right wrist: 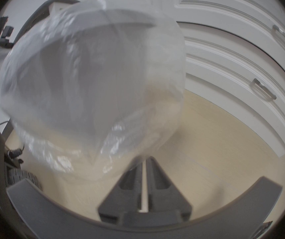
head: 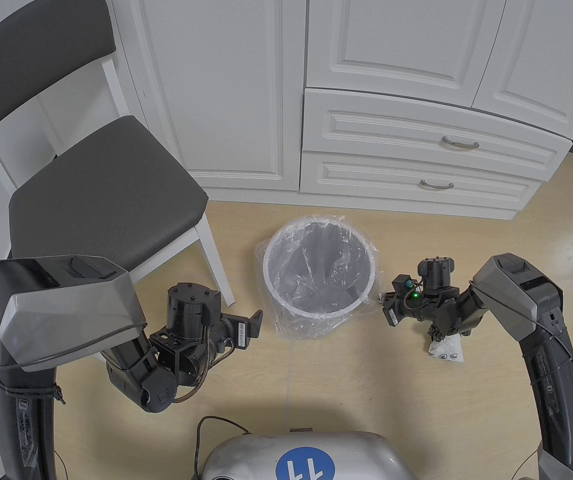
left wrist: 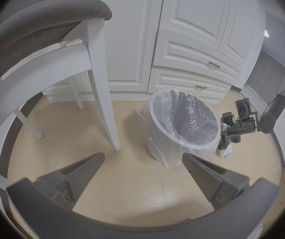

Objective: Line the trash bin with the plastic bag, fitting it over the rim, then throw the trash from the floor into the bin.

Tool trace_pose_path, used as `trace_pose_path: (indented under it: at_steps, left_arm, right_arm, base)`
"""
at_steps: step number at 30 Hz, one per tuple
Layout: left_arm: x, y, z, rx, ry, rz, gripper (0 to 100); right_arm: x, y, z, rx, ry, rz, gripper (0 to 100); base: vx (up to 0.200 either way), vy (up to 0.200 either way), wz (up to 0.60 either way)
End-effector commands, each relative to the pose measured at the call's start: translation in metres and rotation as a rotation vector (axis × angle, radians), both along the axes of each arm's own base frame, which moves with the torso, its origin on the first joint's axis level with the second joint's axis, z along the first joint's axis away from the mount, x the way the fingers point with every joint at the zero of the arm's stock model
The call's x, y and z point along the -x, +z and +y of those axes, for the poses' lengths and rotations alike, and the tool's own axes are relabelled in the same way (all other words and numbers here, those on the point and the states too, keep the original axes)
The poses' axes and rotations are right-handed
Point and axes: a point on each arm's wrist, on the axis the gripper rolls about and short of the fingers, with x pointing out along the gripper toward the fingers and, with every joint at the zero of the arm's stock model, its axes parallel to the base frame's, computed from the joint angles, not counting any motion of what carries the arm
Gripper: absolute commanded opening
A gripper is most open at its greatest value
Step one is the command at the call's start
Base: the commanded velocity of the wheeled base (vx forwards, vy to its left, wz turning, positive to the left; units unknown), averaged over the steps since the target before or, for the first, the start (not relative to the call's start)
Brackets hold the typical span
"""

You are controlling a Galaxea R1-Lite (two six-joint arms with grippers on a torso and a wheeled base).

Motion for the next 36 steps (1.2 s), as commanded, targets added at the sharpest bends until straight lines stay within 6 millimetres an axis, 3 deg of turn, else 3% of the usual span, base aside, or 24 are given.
trace_pose_path:
  at_steps: [1, 4, 10, 17, 25, 26, 36]
  left_arm:
    - [0.001, -0.005, 0.001, -0.005, 0.000, 0.013, 100]
    - [0.002, -0.006, 0.001, -0.006, 0.000, 0.018, 100]
    - [0.003, -0.008, 0.001, -0.009, 0.000, 0.023, 100]
    - [0.002, -0.007, 0.001, -0.010, 0.001, 0.021, 100]
    - [0.002, -0.010, 0.001, -0.013, 0.001, 0.026, 100]
    - [0.002, -0.009, 0.001, -0.012, 0.001, 0.025, 100]
    - [0.002, -0.011, 0.001, -0.013, 0.002, 0.030, 100]
  right_arm:
    - [0.023, 0.032, -0.016, 0.068, 0.052, -0.015, 100]
    - [0.035, 0.042, -0.016, 0.068, 0.096, -0.025, 100]
    - [0.046, 0.041, 0.004, 0.051, 0.170, -0.078, 100]
    - [0.047, 0.031, 0.017, 0.022, 0.182, -0.078, 100]
    - [0.034, 0.020, 0.024, -0.044, 0.153, -0.065, 100]
    - [0.033, 0.021, 0.024, -0.055, 0.148, -0.064, 0]
    - [0.023, 0.025, 0.019, -0.106, 0.109, -0.082, 0]
  base:
    - [0.000, 0.000, 0.00]
    - [0.000, 0.000, 0.00]
    - [0.000, 0.000, 0.00]
    - [0.000, 0.000, 0.00]
    - [0.000, 0.000, 0.00]
    - [0.000, 0.000, 0.00]
    - [0.000, 0.000, 0.00]
